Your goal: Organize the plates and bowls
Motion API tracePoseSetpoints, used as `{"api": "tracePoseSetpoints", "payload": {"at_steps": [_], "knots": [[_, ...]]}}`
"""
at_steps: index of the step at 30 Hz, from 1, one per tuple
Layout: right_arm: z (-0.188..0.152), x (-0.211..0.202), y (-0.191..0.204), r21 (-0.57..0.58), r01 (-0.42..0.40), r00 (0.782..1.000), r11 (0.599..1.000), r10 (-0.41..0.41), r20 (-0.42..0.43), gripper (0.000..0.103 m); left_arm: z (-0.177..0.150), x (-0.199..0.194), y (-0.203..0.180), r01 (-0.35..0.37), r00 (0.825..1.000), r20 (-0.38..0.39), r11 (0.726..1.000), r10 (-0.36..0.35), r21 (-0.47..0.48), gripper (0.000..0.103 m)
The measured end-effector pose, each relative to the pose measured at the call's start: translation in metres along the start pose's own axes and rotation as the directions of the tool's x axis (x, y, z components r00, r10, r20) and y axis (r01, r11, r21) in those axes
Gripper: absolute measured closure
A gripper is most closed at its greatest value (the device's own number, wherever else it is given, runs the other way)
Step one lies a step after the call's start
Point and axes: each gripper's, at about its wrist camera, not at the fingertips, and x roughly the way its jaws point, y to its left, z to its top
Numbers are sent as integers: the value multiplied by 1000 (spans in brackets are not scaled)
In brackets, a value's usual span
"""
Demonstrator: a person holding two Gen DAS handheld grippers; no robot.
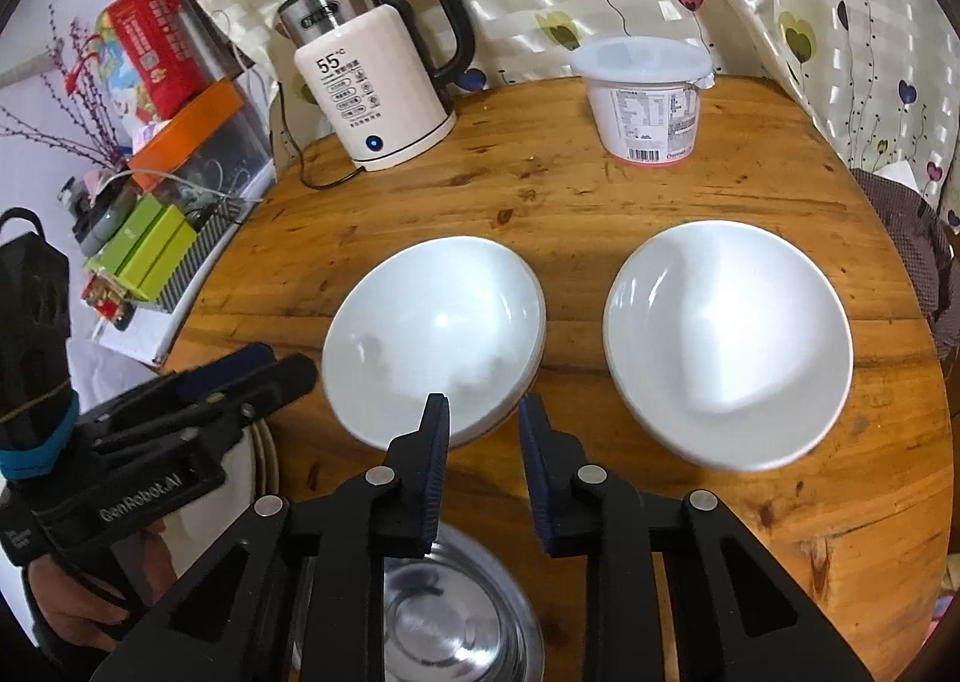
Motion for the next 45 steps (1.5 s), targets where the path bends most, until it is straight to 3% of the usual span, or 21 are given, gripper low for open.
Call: {"api": "tracePoseSetpoints", "payload": {"at_steps": [8, 11, 18, 30, 45], "knots": [[8, 17, -8, 23, 6, 1000, 1000, -5, -23, 80, 5, 16, -5, -68, 998, -9, 997, 69, 19, 51], [11, 21, -10, 29, 7, 1000, 1000, -7, -28, 81, 8, 23, -7, -65, 998, -25, 998, 66, 21, 53], [15, 25, -11, 30, 15, 999, 999, -15, -29, 84, 10, 31, -13, -86, 996, -34, 995, 88, 46, 69], [16, 27, -11, 28, 19, 999, 999, -18, -29, 85, 9, 36, -26, -88, 995, -31, 992, 91, 91, 74], [17, 28, -10, 18, 30, 999, 999, -30, -33, 86, 10, 36, -23, -91, 995, -29, 992, 94, 82, 81]]}}
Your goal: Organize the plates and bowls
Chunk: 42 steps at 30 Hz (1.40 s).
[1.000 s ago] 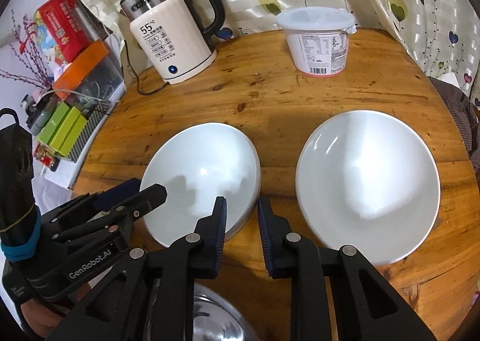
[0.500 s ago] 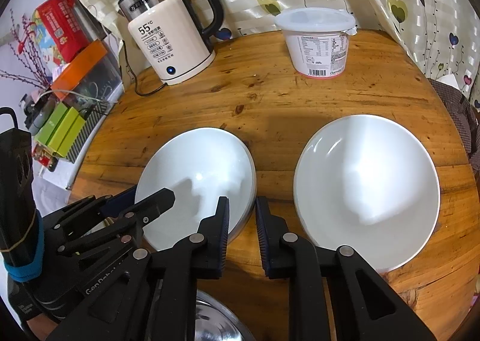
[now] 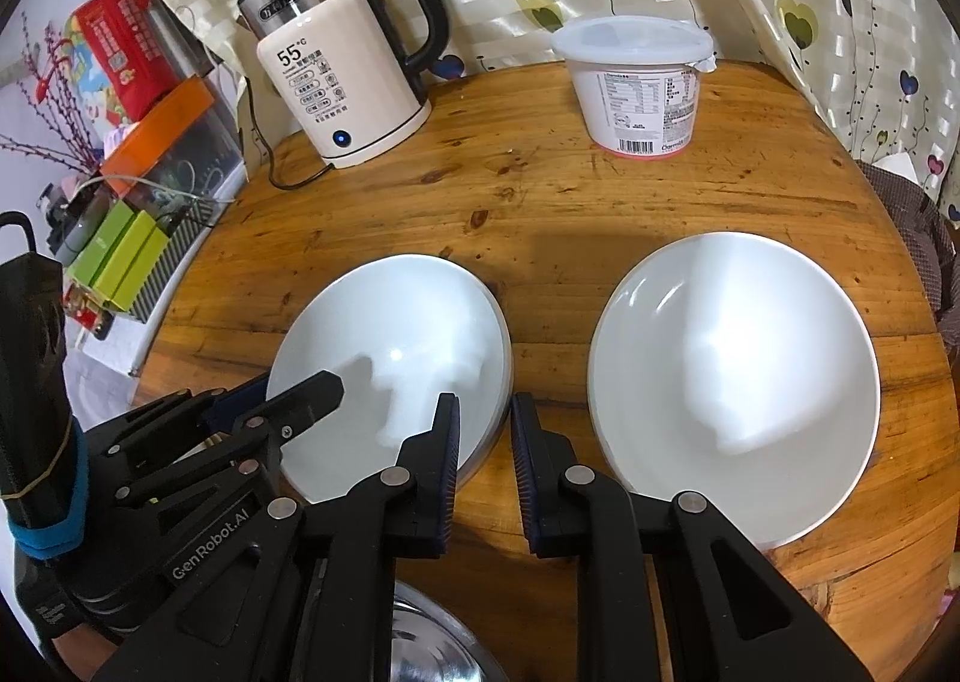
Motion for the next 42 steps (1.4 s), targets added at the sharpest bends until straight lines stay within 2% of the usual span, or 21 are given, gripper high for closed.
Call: {"api": "tracePoseSetpoints", "payload": {"at_steps": [22, 42], "knots": [[1, -25, 13, -26, -6, 1000, 1000, 6, 22, 87, -2, -28, 2, 8, 1000, 27, 1000, -8, -10, 81], [-36, -84, 31, -53, 6, 998, 999, -3, 63, 88, -28, -87, -16, 8, 998, 69, 1000, -9, 16, 81]]}}
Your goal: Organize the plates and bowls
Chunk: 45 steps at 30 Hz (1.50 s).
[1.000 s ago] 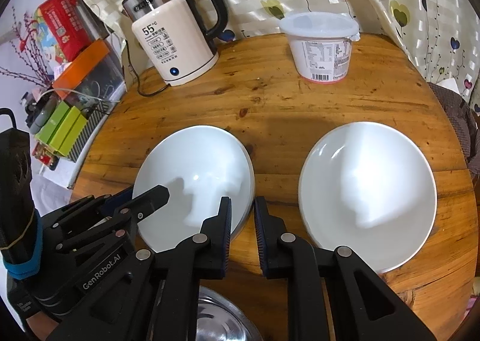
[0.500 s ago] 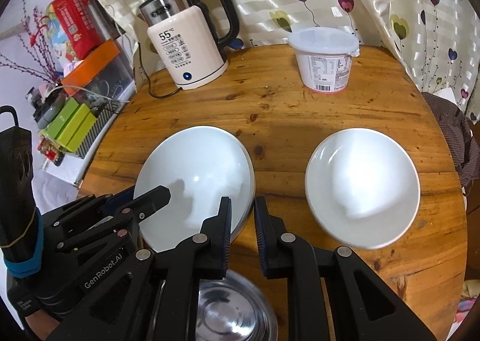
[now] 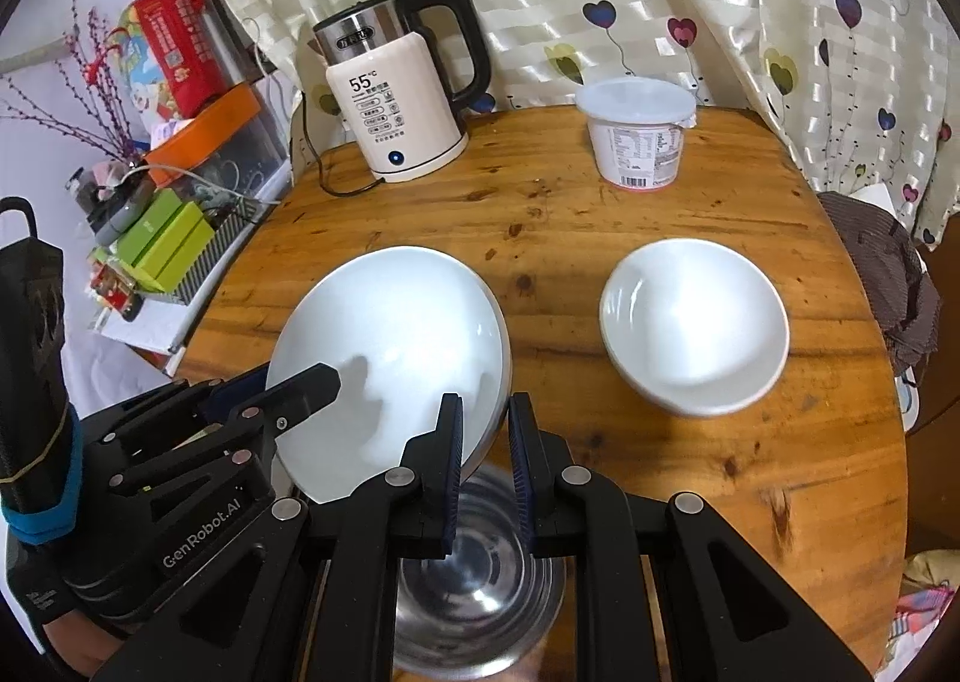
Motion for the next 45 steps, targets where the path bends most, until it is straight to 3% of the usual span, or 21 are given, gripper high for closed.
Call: {"api": "tracePoseSetpoints", "payload": {"at_steps": [23, 36, 45], "knots": [[-58, -14, -2, 11, 10, 997, 1000, -9, -82, 88, -59, -9, -19, 16, 996, -94, 1000, -14, 26, 81], [-70, -2, -12, 29, 24, 991, 999, -20, -136, 87, -72, 7, -27, 28, 986, -165, 998, -20, 50, 81], [-71, 4, -12, 8, 44, 988, 999, -43, -147, 84, -73, 9, -30, 36, 986, -165, 998, -25, 59, 81]]}}
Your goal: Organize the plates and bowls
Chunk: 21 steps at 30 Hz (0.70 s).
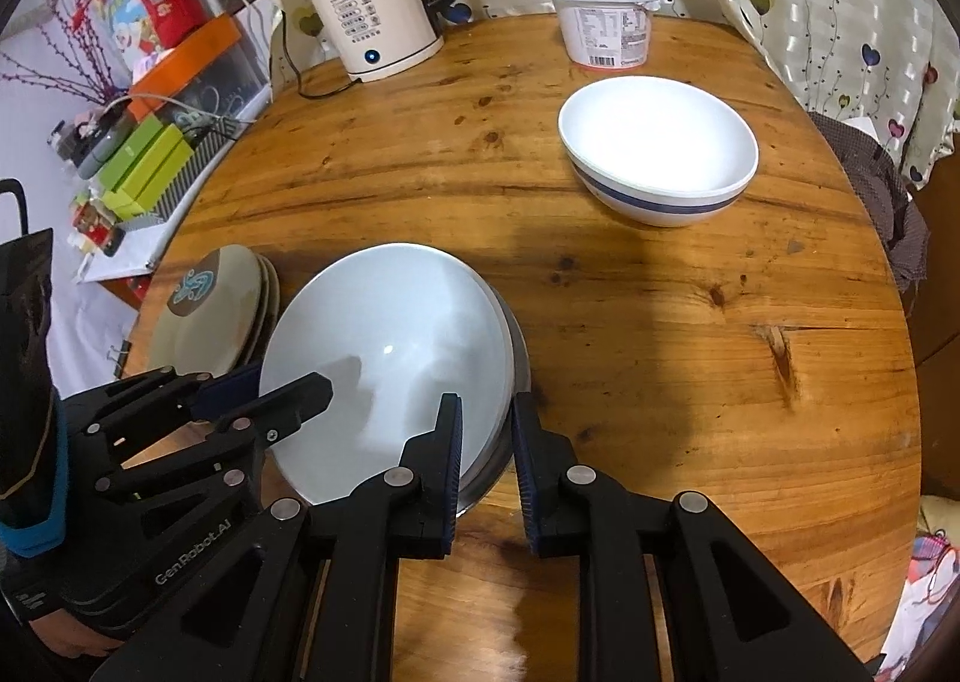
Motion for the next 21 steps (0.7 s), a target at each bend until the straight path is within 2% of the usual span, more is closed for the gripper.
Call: {"api": "tracePoseSetpoints", "payload": {"at_steps": [15, 21], "knots": [[1, -6, 13, -98, 90, 994, 991, -84, 68, 84, 1, 0, 2, 12, 1000, 19, 1000, -11, -28, 78], [4, -8, 15, -116, 91, 993, 989, -82, 81, 84, 2, -4, 3, 3, 999, 46, 999, -1, -34, 74]]}}
